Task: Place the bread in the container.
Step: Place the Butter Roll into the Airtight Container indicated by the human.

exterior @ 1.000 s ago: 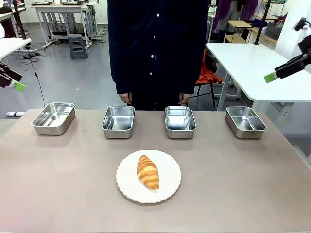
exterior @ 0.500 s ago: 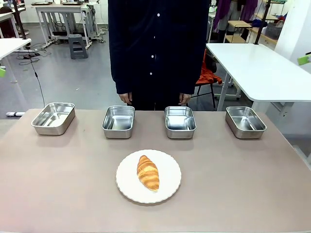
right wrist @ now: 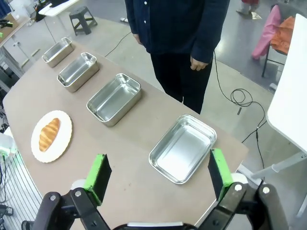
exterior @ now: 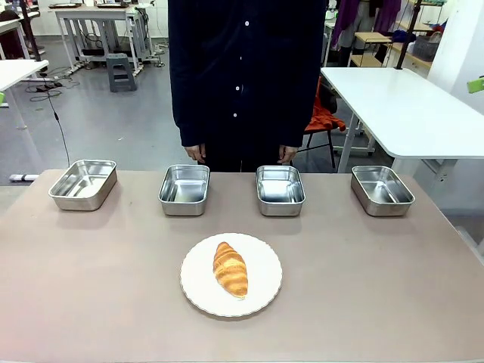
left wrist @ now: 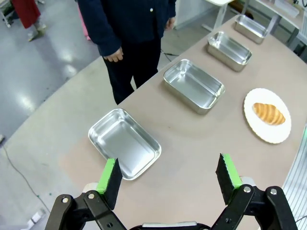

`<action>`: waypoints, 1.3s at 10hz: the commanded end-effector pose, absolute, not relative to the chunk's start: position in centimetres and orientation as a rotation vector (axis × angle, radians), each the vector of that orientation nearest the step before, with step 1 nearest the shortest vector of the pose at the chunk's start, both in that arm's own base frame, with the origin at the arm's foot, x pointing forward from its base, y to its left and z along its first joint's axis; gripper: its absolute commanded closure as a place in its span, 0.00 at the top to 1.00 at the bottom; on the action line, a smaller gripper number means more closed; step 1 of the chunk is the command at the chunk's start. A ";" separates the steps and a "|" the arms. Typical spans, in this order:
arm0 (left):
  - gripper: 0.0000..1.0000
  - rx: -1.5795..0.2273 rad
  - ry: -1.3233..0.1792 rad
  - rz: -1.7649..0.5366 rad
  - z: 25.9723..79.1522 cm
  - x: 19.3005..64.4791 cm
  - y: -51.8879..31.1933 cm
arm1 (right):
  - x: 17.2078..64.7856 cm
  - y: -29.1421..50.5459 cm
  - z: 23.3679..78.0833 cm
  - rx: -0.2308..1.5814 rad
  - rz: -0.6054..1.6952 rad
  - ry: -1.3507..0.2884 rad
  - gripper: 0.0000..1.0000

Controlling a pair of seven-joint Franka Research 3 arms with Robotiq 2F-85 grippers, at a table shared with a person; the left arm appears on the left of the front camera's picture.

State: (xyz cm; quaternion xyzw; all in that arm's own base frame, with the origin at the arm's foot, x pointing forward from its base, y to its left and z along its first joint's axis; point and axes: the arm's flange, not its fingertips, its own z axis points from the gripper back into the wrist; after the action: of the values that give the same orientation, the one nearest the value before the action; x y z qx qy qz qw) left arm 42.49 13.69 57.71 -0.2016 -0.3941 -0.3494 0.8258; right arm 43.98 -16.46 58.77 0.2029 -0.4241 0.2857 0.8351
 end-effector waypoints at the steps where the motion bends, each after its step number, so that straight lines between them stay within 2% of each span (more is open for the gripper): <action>1: 1.00 -0.437 -0.841 -0.742 58.1 41.5 12.3 | 44.2 -16.9 58.9 0.441 0.621 -0.928 1.00; 5: 1.00 -0.433 -0.797 -0.741 58.1 41.6 11.3 | 44.3 -17.4 58.9 0.451 0.626 -0.918 1.00; 6: 1.00 -0.434 -0.767 -0.740 58.2 41.7 11.2 | 44.9 -17.2 58.8 0.453 0.619 -0.863 1.00; 7: 1.00 -0.443 -0.823 -0.745 58.2 42.0 11.7 | 43.7 -17.1 58.7 0.441 0.595 -0.892 1.00; 13: 1.00 -0.443 -0.823 -0.745 58.2 42.0 11.7 | 43.7 -17.1 58.7 0.441 0.595 -0.892 1.00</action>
State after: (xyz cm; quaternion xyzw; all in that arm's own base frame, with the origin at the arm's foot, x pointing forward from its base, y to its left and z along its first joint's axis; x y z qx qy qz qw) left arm 42.08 11.68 58.08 -0.2068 -0.3823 -0.3516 0.8292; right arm 43.89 -17.25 58.63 0.2051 -0.4138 0.2810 0.8413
